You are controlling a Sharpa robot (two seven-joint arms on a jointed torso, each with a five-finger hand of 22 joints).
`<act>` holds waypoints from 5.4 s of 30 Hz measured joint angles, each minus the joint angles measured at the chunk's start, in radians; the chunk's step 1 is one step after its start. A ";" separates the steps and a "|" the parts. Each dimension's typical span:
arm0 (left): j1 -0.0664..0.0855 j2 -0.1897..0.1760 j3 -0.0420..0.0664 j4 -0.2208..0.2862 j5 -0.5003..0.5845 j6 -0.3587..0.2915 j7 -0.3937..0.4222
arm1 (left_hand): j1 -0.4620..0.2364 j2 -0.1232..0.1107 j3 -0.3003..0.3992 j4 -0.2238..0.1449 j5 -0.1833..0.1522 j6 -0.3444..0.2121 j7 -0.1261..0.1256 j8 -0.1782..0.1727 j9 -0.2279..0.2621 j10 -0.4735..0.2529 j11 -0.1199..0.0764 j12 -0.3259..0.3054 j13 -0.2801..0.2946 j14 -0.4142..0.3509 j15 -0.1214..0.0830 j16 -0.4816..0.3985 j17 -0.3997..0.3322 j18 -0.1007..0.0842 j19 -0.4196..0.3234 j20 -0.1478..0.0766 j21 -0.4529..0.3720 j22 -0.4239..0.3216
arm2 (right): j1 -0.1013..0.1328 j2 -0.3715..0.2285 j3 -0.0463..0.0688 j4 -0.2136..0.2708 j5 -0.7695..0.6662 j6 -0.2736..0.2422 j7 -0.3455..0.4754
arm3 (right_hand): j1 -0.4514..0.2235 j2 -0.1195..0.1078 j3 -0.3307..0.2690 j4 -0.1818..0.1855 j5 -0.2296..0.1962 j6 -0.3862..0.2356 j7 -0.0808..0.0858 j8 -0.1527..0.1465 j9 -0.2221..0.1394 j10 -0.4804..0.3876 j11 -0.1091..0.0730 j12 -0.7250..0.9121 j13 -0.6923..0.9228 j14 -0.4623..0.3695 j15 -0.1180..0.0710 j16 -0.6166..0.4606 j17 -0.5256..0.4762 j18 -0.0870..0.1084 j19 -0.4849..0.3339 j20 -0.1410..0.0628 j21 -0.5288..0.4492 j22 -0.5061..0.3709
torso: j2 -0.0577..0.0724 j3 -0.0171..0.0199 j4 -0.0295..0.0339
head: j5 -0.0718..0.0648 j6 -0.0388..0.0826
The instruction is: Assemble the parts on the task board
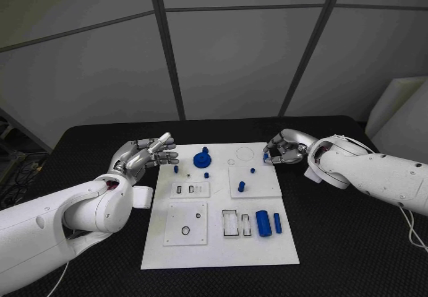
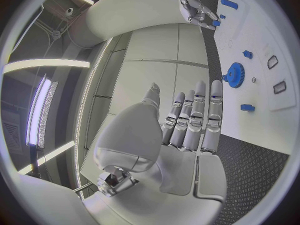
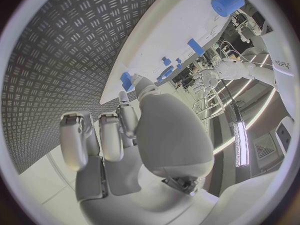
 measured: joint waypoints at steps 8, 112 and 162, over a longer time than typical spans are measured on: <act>0.000 0.000 0.000 -0.001 0.000 0.000 0.000 | 0.000 0.000 0.000 0.000 0.000 0.000 0.000 0.000 0.000 0.000 0.000 0.000 0.000 -0.004 0.004 -0.007 0.002 0.000 0.000 0.000 0.000 0.000 | -0.005 0.007 0.000 -0.004 0.000 0.009 -0.001 | 0.005 0.005 -0.003 -0.003 0.000 0.013 -0.004 0.005 0.001 0.003 -0.003 0.002 0.001 0.000 0.000 0.000 0.000 0.000 0.000 0.000 0.000 0.000 | 0.000 0.0002 0.0000 | 0.003 -0.004; 0.004 0.008 0.000 -0.051 0.000 0.000 -0.004 | 0.000 0.000 0.000 0.000 0.000 0.000 0.000 0.000 0.000 0.000 0.000 0.000 0.000 -0.004 0.004 -0.007 0.004 0.000 0.000 0.000 0.004 0.001 | -0.058 0.338 -0.041 0.214 -0.233 -0.115 -0.336 | 0.022 0.095 0.104 -0.058 -0.067 0.095 -0.023 0.035 0.000 0.021 -0.028 0.004 0.001 0.000 -0.025 0.004 0.000 0.000 -0.002 -0.020 0.004 0.000 | -0.025 -0.0057 -0.0038 | 0.101 -0.056; 0.004 0.012 0.000 -0.056 0.000 0.000 -0.006 | 0.000 0.000 0.003 -0.003 0.000 0.004 0.004 0.000 0.000 0.000 0.000 0.000 0.000 -0.004 0.004 -0.007 0.006 0.068 -0.007 0.000 0.004 0.002 | -0.065 0.341 -0.037 0.202 -0.268 -0.050 -0.361 | -0.022 0.052 0.104 -0.057 -0.068 0.097 -0.022 0.019 -0.005 0.003 -0.018 -0.024 -0.010 0.000 -0.025 0.003 0.000 0.000 -0.002 -0.019 0.004 0.000 | -0.026 -0.0055 -0.0043 | 0.102 -0.067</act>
